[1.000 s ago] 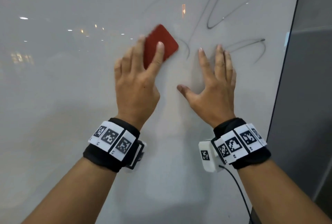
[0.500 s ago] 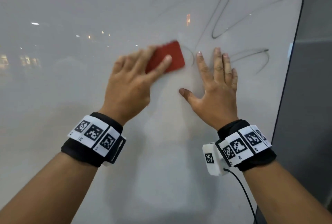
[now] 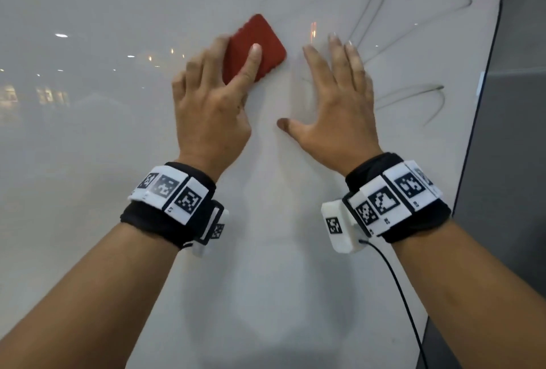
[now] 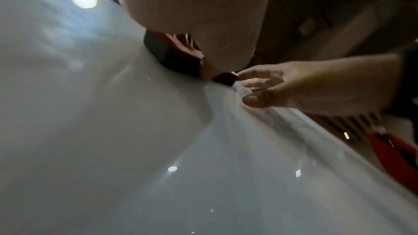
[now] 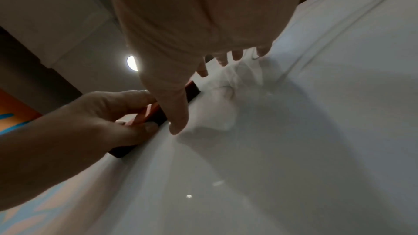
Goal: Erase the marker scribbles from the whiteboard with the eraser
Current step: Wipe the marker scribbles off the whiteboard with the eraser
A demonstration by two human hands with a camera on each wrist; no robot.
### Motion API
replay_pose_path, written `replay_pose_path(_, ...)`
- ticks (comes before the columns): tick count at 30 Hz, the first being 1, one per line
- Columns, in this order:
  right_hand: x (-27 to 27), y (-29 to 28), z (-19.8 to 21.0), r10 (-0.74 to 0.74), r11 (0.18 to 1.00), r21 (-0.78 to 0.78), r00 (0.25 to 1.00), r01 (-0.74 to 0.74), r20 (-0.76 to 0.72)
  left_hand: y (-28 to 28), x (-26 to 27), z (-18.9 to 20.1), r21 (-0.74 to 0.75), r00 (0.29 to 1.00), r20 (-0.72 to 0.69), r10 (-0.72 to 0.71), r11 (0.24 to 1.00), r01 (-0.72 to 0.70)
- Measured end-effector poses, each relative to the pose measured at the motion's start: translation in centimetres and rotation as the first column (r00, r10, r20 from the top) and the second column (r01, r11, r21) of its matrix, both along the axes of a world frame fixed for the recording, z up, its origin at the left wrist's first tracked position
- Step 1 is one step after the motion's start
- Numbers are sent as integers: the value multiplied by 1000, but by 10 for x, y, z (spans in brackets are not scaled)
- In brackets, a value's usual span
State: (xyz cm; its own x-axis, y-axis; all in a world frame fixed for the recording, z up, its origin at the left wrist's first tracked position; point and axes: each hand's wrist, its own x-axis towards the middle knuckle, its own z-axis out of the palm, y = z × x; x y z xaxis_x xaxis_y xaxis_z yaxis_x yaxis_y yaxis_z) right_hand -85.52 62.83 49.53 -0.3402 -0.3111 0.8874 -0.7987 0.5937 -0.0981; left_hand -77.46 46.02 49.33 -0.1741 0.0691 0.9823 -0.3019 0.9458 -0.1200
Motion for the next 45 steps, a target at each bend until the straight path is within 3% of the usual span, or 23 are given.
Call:
replay_pose_path(2, -3, -4, 6, -27, 998, 49, 1000, 27, -8, -11, 4, 1, -190, 996, 93, 9, 982, 9)
replay_pose_path(4, -9, -4, 4, -50, 996, 68, 999, 51, -22, -26, 13, 12, -254, 992, 126, 30, 967, 3)
replay_pose_path(8, -16, -4, -4, -66, 992, 106, 998, 67, -13, -33, 15, 26, 90, 999, -42, 8, 996, -4)
replay_pose_path(10, -19, -6, -5, -80, 990, 115, 997, 81, -9, -26, 10, 24, 99, 999, -47, -4, 995, 8)
replay_pose_path(13, -21, -9, -8, -96, 989, 115, 995, 97, -15, -20, 2, 12, -215, 992, 128, -11, 976, 39)
replay_pose_path(15, -21, -8, -9, -105, 987, 121, 994, 106, -10, -23, 3, 15, -308, 984, 175, 45, 951, 11)
replay_pose_path(16, -21, -8, -10, -109, 986, 127, 994, 109, -8, -26, 4, 22, -245, 991, 120, 53, 969, -22)
replay_pose_path(19, -20, -8, -11, -99, 987, 124, 995, 100, -9, -25, 6, 42, 125, 997, -72, 17, 992, -8)
replay_pose_path(20, -20, -7, -12, -95, 988, 119, 995, 96, -10, -20, 4, 43, 134, 997, -71, 14, 991, -4)
replay_pose_path(23, -20, -7, -13, -95, 989, 111, 995, 97, -16, -15, -3, 33, -182, 995, 86, 40, 983, -24)
replay_pose_path(25, -21, -7, -15, -102, 988, 114, 995, 103, -16, -22, 1, 36, -285, 989, 135, 67, 958, -26)
replay_pose_path(27, -21, -8, -15, -102, 988, 117, 995, 104, -17, -28, 4, 47, -138, 996, 44, 74, 988, -67)
replay_pose_path(29, -21, -8, -15, -101, 987, 125, 995, 101, -8, -27, 5, 57, 141, 995, -71, 74, 988, -63)
replay_pose_path(31, -22, -8, -16, -106, 986, 132, 994, 105, -2, -17, 2, 59, 248, 990, -98, 100, 966, -73)
replay_pose_path(32, -21, -8, -17, -105, 986, 131, 994, 105, -4, -11, 0, 57, 198, 992, -79, 93, 977, -76)
replay_pose_path(34, -21, -8, -18, -106, 986, 125, 994, 108, -17, -10, -3, 50, -60, 997, 30, 78, 995, -76)
replay_pose_path(36, -22, -8, -18, -110, 986, 127, 994, 112, -23, -18, -1, 51, -237, 989, 106, 102, 969, -74)
replay_pose_path(37, -22, -8, -18, -109, 986, 127, 994, 111, -22, -22, 1, 55, -205, 990, 88, 114, 974, -94)
replay_pose_path(40, -22, -9, -19, -97, 988, 120, 995, 98, -13, -18, 2, 64, 160, 995, -49, 89, 984, -80)
replay_pose_path(41, -22, -8, -19, -96, 988, 118, 995, 97, -15, -12, 0, 62, 161, 995, -49, 84, 984, -75)
replay_pose_path(44, -21, -7, -19, -102, 987, 122, 994, 105, -27, -6, -6, 45, -204, 991, 105, 82, 977, -59)
replay_pose_path(45, -20, -6, -19, -103, 987, 124, 994, 105, -23, -10, -7, 43, -264, 989, 130, 77, 964, -40)
